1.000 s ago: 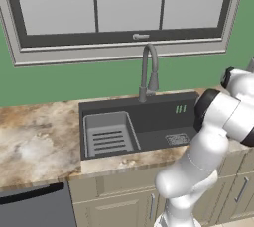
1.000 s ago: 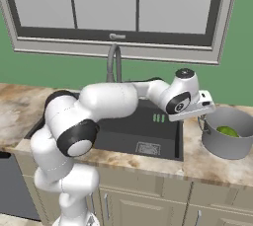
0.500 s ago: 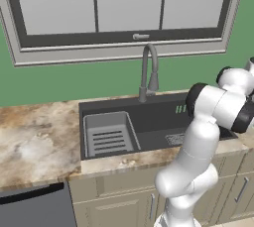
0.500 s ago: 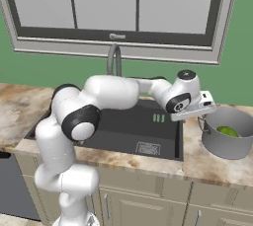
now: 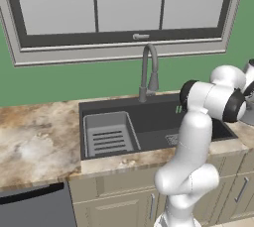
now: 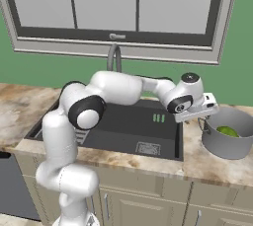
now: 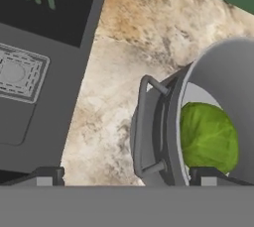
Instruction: Dump the lettuce from the pot into the sink. Then turn on the water and wash the lettuce. Then turn off the water and put the lettuce back in the pot.
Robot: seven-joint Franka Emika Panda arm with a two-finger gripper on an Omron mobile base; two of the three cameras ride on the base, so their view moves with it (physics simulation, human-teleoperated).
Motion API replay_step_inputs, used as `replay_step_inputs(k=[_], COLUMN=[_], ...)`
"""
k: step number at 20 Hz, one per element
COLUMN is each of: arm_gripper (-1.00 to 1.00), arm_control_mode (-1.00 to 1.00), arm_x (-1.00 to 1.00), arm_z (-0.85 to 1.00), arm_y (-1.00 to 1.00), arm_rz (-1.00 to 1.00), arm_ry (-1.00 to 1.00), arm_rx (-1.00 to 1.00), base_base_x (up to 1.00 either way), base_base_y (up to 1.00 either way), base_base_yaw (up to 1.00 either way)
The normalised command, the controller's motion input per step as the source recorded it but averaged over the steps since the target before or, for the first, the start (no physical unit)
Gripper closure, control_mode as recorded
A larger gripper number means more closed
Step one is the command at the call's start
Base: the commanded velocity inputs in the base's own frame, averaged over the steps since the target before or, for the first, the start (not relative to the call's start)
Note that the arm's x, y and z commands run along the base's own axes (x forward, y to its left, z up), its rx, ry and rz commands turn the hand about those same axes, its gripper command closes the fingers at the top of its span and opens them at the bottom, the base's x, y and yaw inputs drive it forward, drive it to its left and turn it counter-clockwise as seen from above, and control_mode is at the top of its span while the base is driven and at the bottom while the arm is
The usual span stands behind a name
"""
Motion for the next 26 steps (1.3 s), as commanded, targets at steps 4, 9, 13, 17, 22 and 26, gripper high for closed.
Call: replay_step_inputs(k=[4, 9, 13, 17, 22, 26], arm_gripper=[-1.0, -1.0, -1.0, -1.0, -1.0, -1.0], arm_control_mode=[-1.0, -1.0, -1.0, -1.0, -1.0, -1.0], arm_x=[0.03, 0.05, 0.06, 0.01, 0.01, 0.09], arm_z=[-0.07, -0.11, -0.13, -0.14, -0.21, -0.29], arm_y=[-0.22, -0.18, -0.12, -0.06, 0.0, 0.0], arm_rz=[0.0, 0.0, 0.0, 0.0, 0.0, 0.0], arm_ry=[0.0, 0.0, 0.0, 0.0, 0.01, 0.04], arm_rx=[-0.03, -0.04, -0.02, 0.0, 0.0, 0.0], base_base_x=[0.0, 0.0, 0.0, 0.0, 0.0, 0.0], base_base_y=[0.0, 0.0, 0.0, 0.0, 0.0, 0.0], base_base_yaw=[0.0, 0.0, 0.0, 0.0, 0.0, 0.0])
